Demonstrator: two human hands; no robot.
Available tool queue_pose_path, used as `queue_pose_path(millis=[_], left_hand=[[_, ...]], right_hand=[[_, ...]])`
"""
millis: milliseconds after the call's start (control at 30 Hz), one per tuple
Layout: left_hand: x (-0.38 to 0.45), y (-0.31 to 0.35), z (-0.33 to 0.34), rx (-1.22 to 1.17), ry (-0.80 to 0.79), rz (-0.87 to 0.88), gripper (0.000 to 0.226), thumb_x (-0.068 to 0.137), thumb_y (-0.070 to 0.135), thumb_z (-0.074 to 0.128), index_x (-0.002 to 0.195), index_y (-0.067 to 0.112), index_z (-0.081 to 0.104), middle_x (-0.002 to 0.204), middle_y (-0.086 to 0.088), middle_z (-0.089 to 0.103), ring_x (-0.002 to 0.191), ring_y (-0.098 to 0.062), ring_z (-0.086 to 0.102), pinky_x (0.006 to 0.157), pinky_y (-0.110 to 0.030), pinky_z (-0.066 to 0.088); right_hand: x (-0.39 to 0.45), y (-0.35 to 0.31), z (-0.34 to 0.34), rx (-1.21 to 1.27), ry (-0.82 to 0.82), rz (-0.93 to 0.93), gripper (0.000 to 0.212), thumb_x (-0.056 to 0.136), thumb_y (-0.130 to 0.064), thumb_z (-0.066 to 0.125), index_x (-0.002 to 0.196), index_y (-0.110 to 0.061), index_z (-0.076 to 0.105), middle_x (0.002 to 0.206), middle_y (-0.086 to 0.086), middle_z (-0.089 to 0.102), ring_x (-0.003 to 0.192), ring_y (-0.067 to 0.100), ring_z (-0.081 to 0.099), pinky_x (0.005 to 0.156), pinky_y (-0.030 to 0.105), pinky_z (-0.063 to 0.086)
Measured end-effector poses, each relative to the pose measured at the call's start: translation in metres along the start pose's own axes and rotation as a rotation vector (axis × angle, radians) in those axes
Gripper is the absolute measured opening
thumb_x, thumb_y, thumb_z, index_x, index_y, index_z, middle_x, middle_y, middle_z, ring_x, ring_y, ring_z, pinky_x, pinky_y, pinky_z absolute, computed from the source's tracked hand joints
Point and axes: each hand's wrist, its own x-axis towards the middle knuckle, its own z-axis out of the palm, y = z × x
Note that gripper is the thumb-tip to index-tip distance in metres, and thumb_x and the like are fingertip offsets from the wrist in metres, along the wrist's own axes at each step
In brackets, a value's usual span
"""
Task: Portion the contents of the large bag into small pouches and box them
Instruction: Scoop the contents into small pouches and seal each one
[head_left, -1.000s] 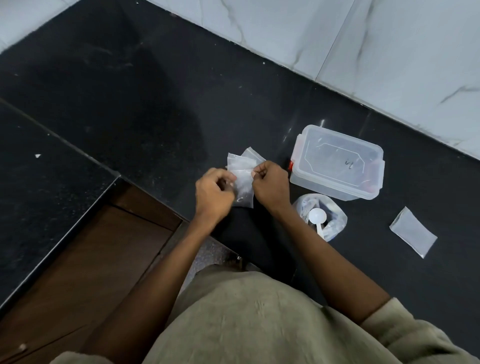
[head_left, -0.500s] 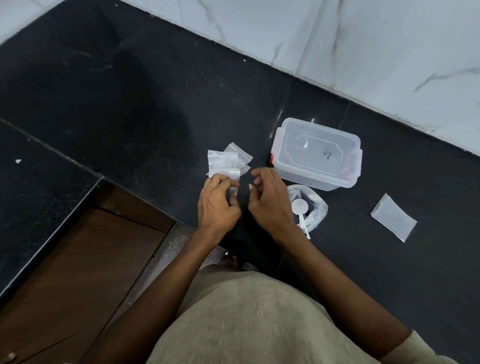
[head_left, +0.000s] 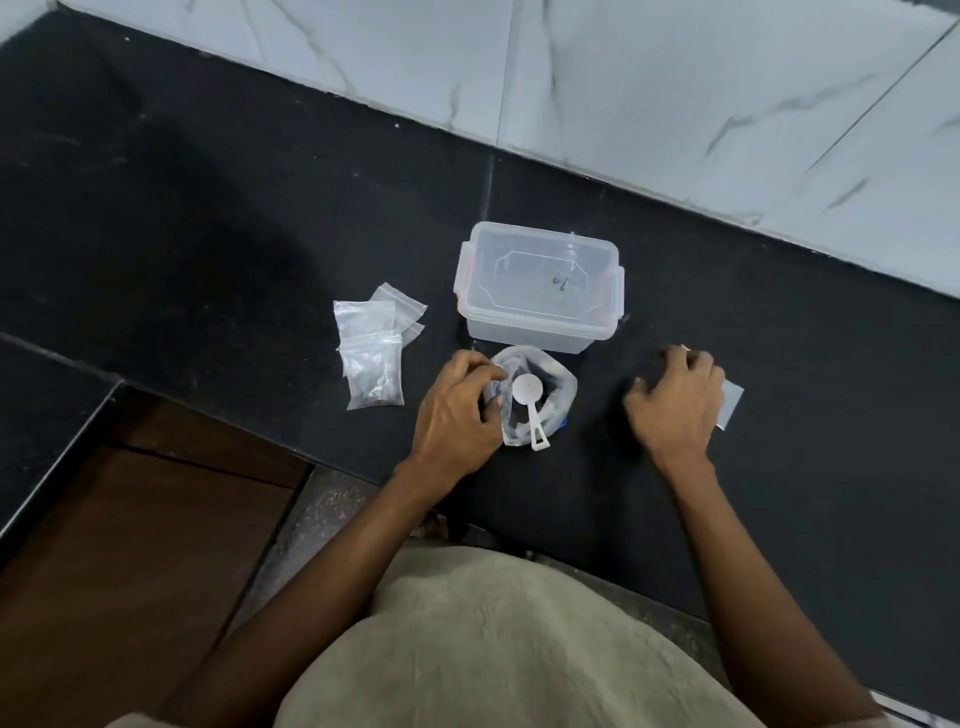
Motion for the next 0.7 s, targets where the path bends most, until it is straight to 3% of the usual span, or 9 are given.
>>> queue_pose_path(millis=[133, 233, 333, 567, 700], left_hand=[[-0.003, 0.005, 0.002, 0.020, -0.004, -0.016, 0.029, 0.080, 0.005, 0.072, 0.109, 0.012, 0.071, 0.118, 0.004, 0.055, 0.108, -0.013, 0.058, 0.090, -0.028, 0.053], [-0.004, 0.007, 0.003, 0.031, 0.007, -0.027, 0.028, 0.081, 0.005, 0.071, 0.108, 0.012, 0.072, 0.118, 0.004, 0.055, 0.109, -0.013, 0.058, 0.090, -0.028, 0.052], [-0.005, 0.008, 0.003, 0.041, 0.008, -0.035, 0.028, 0.081, 0.005, 0.070, 0.108, 0.014, 0.072, 0.119, 0.004, 0.054, 0.111, -0.014, 0.057, 0.091, -0.030, 0.052], [-0.004, 0.010, 0.002, 0.033, 0.005, -0.051, 0.029, 0.081, 0.003, 0.067, 0.108, 0.013, 0.072, 0.118, 0.003, 0.054, 0.112, -0.014, 0.055, 0.092, -0.031, 0.052], [-0.004, 0.011, 0.000, 0.039, 0.075, -0.027, 0.031, 0.080, 0.002, 0.065, 0.108, 0.012, 0.071, 0.117, 0.003, 0.054, 0.112, -0.013, 0.051, 0.093, -0.029, 0.050]], right_hand=[[-0.001, 0.021, 0.014, -0.174, -0.175, 0.135, 0.041, 0.091, -0.025, 0.065, 0.125, -0.004, 0.054, 0.132, 0.023, 0.048, 0.122, 0.044, 0.044, 0.099, 0.056, 0.037], [-0.009, 0.027, 0.024, -0.160, -0.082, 0.065, 0.024, 0.092, -0.013, 0.058, 0.112, -0.003, 0.065, 0.118, 0.021, 0.055, 0.110, 0.042, 0.050, 0.091, 0.053, 0.042], [-0.013, 0.028, 0.026, -0.091, -0.011, 0.048, 0.021, 0.088, -0.005, 0.056, 0.102, -0.004, 0.071, 0.109, 0.018, 0.059, 0.102, 0.039, 0.053, 0.085, 0.050, 0.046], [-0.014, 0.024, 0.023, 0.039, 0.032, -0.019, 0.014, 0.083, 0.007, 0.054, 0.095, 0.001, 0.059, 0.090, 0.020, 0.064, 0.084, 0.037, 0.059, 0.076, 0.045, 0.047], [-0.023, 0.002, 0.006, 0.306, 0.105, 0.078, 0.023, 0.085, 0.004, 0.056, 0.104, -0.008, 0.062, 0.090, 0.007, 0.068, 0.083, 0.027, 0.065, 0.077, 0.038, 0.053]])
